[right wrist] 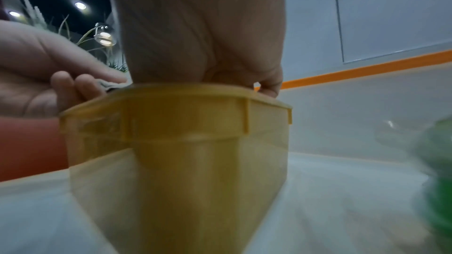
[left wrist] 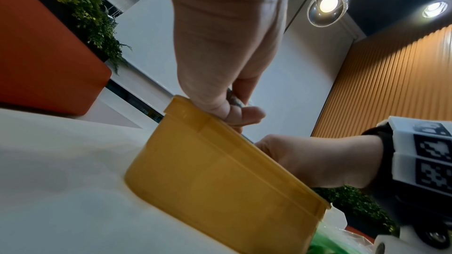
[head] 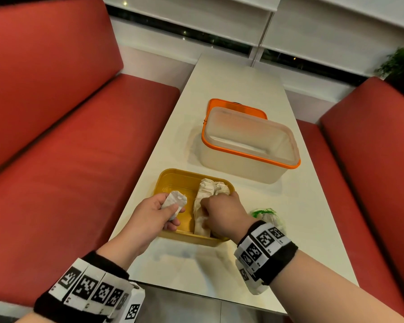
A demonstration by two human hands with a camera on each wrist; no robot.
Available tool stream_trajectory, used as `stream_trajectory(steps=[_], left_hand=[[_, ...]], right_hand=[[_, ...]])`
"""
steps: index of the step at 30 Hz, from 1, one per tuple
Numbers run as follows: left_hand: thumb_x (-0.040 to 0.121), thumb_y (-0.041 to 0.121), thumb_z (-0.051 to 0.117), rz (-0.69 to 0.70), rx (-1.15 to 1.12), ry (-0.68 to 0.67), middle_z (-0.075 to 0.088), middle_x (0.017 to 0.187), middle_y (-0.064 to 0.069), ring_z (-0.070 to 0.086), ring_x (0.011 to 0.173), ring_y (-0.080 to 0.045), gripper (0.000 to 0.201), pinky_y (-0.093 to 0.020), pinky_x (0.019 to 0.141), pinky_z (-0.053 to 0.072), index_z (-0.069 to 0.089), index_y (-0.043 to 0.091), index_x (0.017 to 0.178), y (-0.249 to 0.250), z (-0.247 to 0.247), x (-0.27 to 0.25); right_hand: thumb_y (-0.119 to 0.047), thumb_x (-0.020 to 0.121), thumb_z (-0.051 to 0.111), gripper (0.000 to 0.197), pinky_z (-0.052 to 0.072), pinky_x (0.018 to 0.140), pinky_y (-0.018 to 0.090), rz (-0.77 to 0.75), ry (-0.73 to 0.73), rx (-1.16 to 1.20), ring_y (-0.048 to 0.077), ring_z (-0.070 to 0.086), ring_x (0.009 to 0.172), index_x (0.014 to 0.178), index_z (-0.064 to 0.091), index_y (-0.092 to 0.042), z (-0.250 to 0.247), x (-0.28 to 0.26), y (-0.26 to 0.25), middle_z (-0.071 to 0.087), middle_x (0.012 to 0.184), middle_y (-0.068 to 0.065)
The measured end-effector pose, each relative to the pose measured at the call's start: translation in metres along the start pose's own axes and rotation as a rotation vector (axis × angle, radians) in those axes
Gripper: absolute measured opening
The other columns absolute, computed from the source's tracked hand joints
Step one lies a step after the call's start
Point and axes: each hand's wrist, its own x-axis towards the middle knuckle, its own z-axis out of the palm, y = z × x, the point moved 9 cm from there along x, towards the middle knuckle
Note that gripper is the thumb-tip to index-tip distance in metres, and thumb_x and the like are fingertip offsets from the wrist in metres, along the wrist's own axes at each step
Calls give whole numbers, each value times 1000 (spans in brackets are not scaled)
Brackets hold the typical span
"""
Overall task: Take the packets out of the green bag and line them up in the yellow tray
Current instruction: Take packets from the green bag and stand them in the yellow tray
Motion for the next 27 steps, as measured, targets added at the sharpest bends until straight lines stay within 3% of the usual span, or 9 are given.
stream_trajectory(steps=[6, 10, 12, 14, 16, 18, 20, 24, 27], left_hand=[[95, 9, 50, -12, 3, -7, 71, 93, -9, 60, 60, -13, 16, -28, 59, 50, 65, 14, 95, 1, 2, -1], [96, 12, 49, 0, 21, -28, 70, 93, -6, 66, 71, -13, 17, -23, 61, 52, 66, 17, 93, 7, 9, -1], [96, 11, 51, 21, 45, -46, 70, 92, -3, 67, 77, -13, 18, -22, 64, 53, 66, 19, 92, 12, 17, 0], [95, 10, 51, 43, 76, -58, 70, 88, 0, 67, 79, -14, 20, -24, 67, 54, 66, 22, 90, 15, 26, 0], [95, 11, 52, 58, 130, -78, 69, 85, 1, 66, 80, -15, 21, -26, 69, 54, 67, 23, 88, 17, 35, -1], [93, 14, 55, 70, 212, -101, 69, 79, 2, 65, 78, -15, 17, -32, 72, 52, 67, 23, 86, 16, 42, -1], [88, 16, 61, 76, 313, -116, 69, 76, 6, 62, 75, -12, 11, -31, 69, 47, 67, 25, 85, 14, 46, -2], [84, 9, 60, 92, 395, -75, 71, 92, 10, 62, 91, -5, 22, -17, 71, 44, 65, 28, 95, 16, 40, -4], [87, 10, 60, 99, 356, -35, 70, 94, 7, 63, 94, -7, 18, -19, 78, 46, 64, 28, 91, 16, 31, -4]], right_hand=[[-15, 80, 51, 22, 31, 92, 46, 27, 5, -4, 26, 53, 99, 100, 58, -22, -4, -5, -1, 62, 98, 2], [-20, 78, 58, 30, 41, 88, 36, 72, 50, 416, 17, 53, 95, 106, 60, -28, -28, -12, 17, 59, 99, -8], [-20, 77, 67, 36, 46, 81, 28, 21, 82, 709, 12, 53, 89, 112, 61, -26, -39, -19, 17, 57, 98, -10], [-23, 76, 72, 37, 48, 77, 24, -46, 112, 808, 10, 54, 86, 112, 61, -24, -46, -25, 9, 59, 97, -10], [-27, 80, 71, 27, 47, 74, 25, -81, 187, 742, 10, 54, 82, 105, 63, -21, -50, -29, 4, 60, 93, -8], [-22, 85, 65, 13, 45, 70, 28, -71, 270, 654, 12, 53, 78, 96, 67, -16, -53, -30, 5, 63, 87, -3], [-19, 87, 60, 9, 46, 69, 31, -58, 298, 584, 16, 55, 78, 91, 68, -15, -52, -31, 9, 64, 84, 1], [-21, 90, 56, 13, 49, 73, 34, -69, 218, 433, 20, 58, 83, 94, 68, -19, -41, -32, 10, 67, 90, 2], [-17, 89, 55, 15, 51, 72, 34, -64, 120, 356, 23, 59, 84, 97, 68, -20, -27, -28, 10, 67, 92, 3]])
